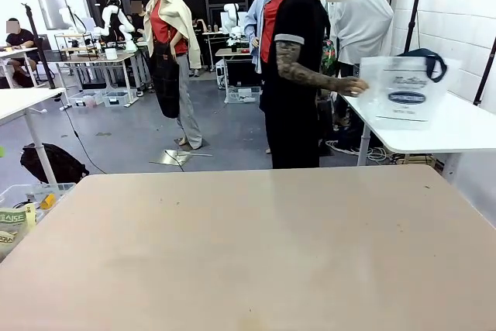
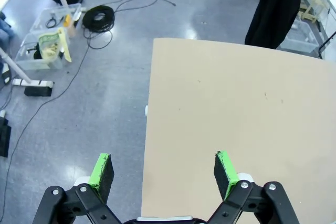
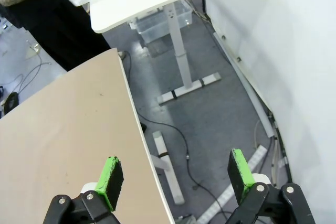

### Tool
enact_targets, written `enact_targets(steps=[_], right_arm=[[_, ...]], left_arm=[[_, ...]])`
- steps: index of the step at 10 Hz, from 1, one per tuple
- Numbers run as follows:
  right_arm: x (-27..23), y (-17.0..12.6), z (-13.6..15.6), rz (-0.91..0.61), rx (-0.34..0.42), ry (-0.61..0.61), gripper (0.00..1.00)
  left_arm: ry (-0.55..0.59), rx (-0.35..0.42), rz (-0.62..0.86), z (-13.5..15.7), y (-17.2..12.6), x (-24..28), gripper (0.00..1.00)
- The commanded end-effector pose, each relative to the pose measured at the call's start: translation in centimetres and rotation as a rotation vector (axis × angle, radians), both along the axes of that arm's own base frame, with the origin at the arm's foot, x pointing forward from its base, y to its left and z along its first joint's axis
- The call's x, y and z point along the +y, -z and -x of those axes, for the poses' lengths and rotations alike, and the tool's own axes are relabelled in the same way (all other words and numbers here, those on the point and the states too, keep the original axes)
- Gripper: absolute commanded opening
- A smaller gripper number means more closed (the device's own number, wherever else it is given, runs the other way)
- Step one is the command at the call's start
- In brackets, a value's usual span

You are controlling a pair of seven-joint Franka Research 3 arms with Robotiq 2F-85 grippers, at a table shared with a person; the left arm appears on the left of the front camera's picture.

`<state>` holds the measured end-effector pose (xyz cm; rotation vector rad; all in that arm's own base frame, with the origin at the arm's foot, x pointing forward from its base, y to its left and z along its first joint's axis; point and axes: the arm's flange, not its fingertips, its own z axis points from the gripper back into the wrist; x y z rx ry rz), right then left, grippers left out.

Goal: Transfer purchased items from the store into the shopping bag.
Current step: Open the Reusable shopping bag in the center of the table.

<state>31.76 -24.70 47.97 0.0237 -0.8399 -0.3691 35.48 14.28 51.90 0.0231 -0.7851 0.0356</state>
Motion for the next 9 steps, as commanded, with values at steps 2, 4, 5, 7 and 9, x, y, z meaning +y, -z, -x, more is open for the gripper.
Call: enact_targets(steps=[2, 4, 5, 7, 9], right_arm=[[0.24, -0.02, 0.03, -0.001, 0.014, -0.007, 1.00], [0.24, -0.02, 0.03, -0.001, 0.014, -0.007, 1.00], [0.24, -0.02, 0.03, -0.001, 0.014, -0.007, 1.00], [0.24, -0.02, 0.03, -0.001, 0.014, -0.007, 1.00], [0.24, -0.02, 0.03, -0.001, 0.014, -0.007, 1.00]], left_arm=[[-0.004, -0.003, 0.004, -0.01, -0.03, -0.12, 1.00], [-0.004, -0.003, 0.004, -0.01, -0.03, -0.12, 1.00], [-0.004, -0.003, 0.004, -0.01, -0.03, -0.12, 1.00], [-0.004, -0.003, 0.004, -0.01, -0.03, -0.12, 1.00], [-0.004, -0.003, 0.004, -0.01, -0.03, -0.12, 1.00]])
